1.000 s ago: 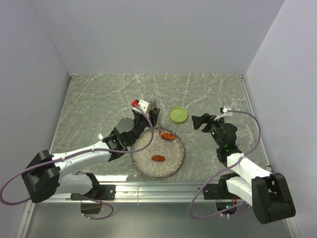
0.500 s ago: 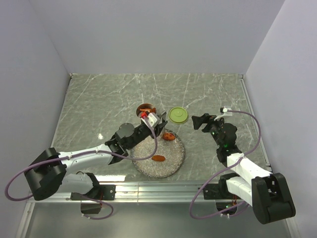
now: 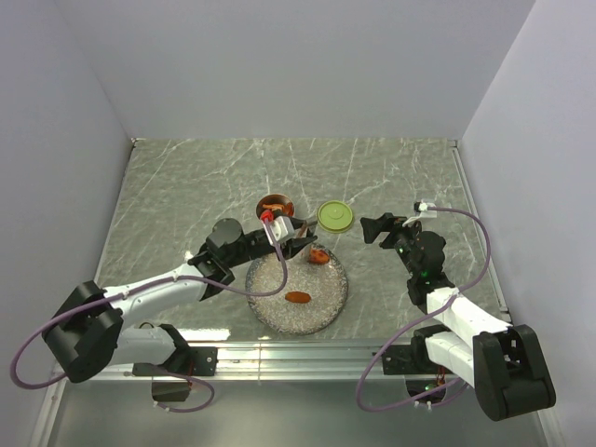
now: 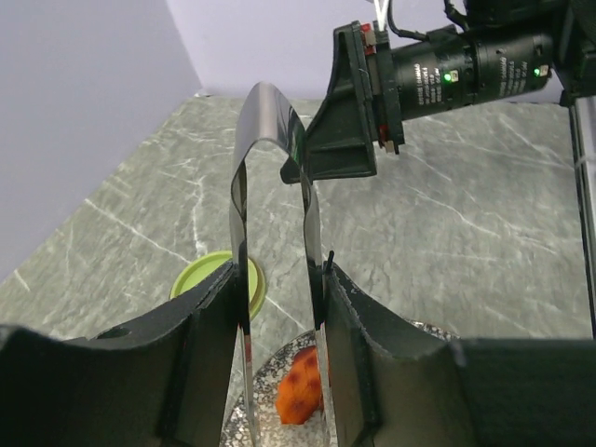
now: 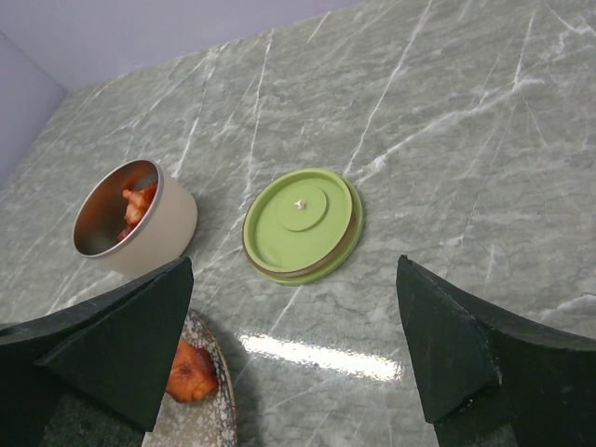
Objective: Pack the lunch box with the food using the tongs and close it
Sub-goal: Pick up the food using the clamp, then place the food into the lunch box
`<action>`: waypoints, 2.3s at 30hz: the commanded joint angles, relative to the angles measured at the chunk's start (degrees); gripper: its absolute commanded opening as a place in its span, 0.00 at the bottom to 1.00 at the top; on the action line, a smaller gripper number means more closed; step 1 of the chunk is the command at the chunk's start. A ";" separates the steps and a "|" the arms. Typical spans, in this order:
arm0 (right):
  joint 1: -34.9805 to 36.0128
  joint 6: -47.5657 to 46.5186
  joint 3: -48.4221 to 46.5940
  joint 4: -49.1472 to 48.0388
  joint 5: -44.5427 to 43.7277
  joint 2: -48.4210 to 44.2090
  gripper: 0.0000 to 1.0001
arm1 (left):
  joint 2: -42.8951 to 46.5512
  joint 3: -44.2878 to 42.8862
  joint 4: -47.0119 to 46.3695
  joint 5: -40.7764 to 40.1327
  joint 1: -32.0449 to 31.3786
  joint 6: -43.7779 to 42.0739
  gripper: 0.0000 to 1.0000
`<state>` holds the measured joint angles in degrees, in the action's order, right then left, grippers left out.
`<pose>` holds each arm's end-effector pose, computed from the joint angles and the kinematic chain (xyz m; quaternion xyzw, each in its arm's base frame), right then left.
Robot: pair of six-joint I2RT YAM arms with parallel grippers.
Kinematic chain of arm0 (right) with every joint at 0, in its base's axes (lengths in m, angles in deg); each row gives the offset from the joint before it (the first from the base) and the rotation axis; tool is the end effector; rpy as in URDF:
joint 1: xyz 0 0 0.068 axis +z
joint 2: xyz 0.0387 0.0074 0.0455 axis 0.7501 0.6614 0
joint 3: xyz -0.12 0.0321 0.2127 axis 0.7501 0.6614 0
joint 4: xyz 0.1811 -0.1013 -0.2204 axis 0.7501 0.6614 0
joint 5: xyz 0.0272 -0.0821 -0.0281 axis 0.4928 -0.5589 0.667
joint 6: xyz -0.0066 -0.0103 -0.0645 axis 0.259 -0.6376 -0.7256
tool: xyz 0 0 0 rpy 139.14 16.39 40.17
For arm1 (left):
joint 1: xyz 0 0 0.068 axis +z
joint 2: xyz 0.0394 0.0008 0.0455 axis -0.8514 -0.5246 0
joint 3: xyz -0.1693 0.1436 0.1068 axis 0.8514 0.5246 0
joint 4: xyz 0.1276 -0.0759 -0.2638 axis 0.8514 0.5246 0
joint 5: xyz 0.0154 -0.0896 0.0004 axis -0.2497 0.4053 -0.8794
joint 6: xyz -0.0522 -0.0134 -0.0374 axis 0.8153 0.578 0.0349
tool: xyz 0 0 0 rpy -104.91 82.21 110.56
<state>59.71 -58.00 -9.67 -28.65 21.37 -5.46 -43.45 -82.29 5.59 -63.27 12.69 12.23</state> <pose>0.2616 0.0590 0.1442 0.0212 0.7331 0.2438 0.6346 0.2160 -0.2494 0.2235 0.4307 0.5250 -0.3548 0.6426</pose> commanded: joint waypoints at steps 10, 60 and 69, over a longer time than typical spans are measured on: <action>0.40 -0.51 -2.13 -0.78 -0.32 0.10 0.96 | -4.66 -6.69 2.80 22.65 3.04 -5.37 0.45; 0.84 -0.69 -1.86 -0.86 -0.67 -0.25 0.96 | -9.33 -12.06 4.91 5.97 5.59 1.30 0.08; 0.93 -0.69 -1.95 -0.78 -0.58 -0.08 0.96 | -4.94 -13.02 5.88 -8.52 10.34 11.32 0.07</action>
<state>60.08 -58.03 -9.67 -28.26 21.33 -4.91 -51.56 -94.23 13.00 -64.21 21.81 18.48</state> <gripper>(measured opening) 0.962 0.305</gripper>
